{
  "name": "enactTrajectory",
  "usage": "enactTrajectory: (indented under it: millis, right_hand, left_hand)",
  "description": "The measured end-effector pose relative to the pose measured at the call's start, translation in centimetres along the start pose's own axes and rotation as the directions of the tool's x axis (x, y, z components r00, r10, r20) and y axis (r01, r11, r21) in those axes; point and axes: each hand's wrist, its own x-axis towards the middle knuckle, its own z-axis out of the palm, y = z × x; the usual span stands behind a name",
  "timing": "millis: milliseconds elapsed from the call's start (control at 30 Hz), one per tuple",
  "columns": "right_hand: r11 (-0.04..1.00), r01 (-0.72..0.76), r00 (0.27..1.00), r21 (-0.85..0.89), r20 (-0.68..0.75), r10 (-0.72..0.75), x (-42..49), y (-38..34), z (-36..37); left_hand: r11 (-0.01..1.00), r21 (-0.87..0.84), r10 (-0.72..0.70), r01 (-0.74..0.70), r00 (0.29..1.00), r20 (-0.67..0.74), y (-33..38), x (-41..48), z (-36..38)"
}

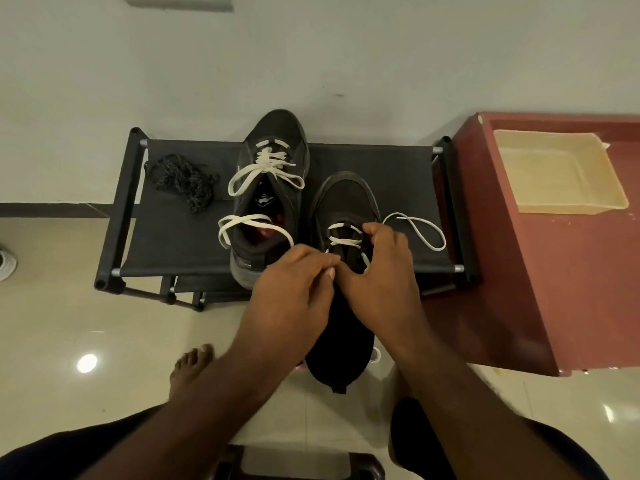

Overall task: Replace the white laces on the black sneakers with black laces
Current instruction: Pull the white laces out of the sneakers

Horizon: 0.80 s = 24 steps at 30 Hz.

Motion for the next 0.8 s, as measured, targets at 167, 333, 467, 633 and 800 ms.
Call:
enactTrajectory:
  millis: [167,333,467,633,800]
  right_hand:
    - [1.000,-0.006,1.000,-0.015,0.013,0.006,-0.2,-0.4,-0.3]
    - [1.000,0.016,0.999,0.003,0.033,-0.016,-1.2,0.2,-0.3]
    - [0.999,0.024,0.998,0.048,0.049,-0.026,-1.5,0.5,-0.3]
    - [0.998,0.025,0.998,0.058,0.061,-0.029,-1.2,1.0,-0.5]
    - [0.998,0.011,0.998,0.059,0.063,-0.015,-0.3,0.9,-0.7]
  left_hand:
    - [0.976,0.173,0.134,-0.133,0.991,0.005,-0.6,1.8,0.3]
    - [0.915,0.352,0.138,-0.195,0.974,0.180,-1.1,3.3,1.4]
    - [0.925,0.359,0.086,-0.126,0.988,0.125,-0.6,4.3,2.1]
    - [0.923,0.371,0.102,-0.107,0.994,0.033,-0.7,4.6,3.1]
    - [0.972,0.237,0.025,0.010,0.989,-0.144,-0.9,4.9,3.3]
